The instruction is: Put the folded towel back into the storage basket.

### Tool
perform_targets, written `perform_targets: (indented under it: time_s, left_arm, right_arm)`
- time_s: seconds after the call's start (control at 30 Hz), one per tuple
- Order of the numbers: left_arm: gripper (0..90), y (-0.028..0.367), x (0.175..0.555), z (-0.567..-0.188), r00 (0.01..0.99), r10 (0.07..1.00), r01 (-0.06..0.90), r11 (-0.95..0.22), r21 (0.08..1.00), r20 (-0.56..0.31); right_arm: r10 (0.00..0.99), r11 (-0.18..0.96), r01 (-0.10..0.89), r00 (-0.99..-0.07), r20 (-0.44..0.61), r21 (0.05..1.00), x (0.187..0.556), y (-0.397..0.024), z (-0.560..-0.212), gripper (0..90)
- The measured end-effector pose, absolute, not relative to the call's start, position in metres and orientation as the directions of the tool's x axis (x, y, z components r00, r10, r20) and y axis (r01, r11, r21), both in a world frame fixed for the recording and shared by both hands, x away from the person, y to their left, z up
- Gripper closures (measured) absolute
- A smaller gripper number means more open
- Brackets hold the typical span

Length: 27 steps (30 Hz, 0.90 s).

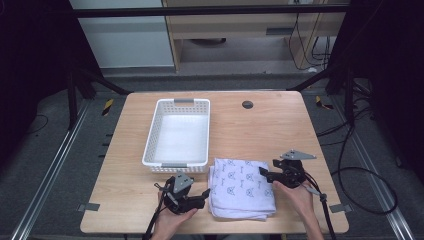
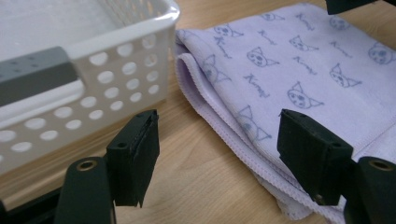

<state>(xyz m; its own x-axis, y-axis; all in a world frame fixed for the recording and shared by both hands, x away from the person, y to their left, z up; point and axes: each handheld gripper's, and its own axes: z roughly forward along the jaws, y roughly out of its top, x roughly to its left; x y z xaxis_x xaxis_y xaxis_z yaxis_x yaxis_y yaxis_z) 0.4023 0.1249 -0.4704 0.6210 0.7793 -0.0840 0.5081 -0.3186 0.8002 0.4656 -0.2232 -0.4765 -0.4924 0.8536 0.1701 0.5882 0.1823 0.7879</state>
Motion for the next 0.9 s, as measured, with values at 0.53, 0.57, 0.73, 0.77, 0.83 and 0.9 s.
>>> perform_targets:
  time_s: [0.53,0.57,0.73,0.77,0.83,0.9]
  left_arm:
    - [30.5,0.099,0.402,-0.489,0.646,0.757,0.546,-0.373,0.75,-0.093]
    - [30.7,0.098,0.402,-0.49,0.644,0.759,0.551,-0.375,0.745,-0.094]
    - [31.6,0.096,0.404,-0.494,0.638,0.762,0.566,-0.37,0.737,-0.107]
    - [31.6,0.095,0.405,-0.495,0.636,0.764,0.569,-0.367,0.736,-0.11]
    - [31.8,0.094,0.405,-0.496,0.634,0.766,0.573,-0.369,0.732,-0.11]
    - [31.9,0.093,0.406,-0.497,0.635,0.765,0.575,-0.375,0.727,-0.109]
  right_arm:
    - [0.849,0.197,0.638,-0.49,0.196,0.744,0.473,-0.221,-0.489,40.8]
    - [0.85,0.199,0.641,-0.49,0.195,0.742,0.473,-0.221,-0.49,41.2]
    - [0.847,0.214,0.657,-0.494,0.198,0.723,0.474,-0.219,-0.493,44.6]
    - [0.847,0.211,0.66,-0.491,0.202,0.721,0.474,-0.218,-0.494,44.8]
    - [0.847,0.213,0.664,-0.491,0.204,0.717,0.476,-0.217,-0.495,45.2]
    - [0.847,0.205,0.676,-0.485,0.218,0.708,0.477,-0.217,-0.497,45.9]
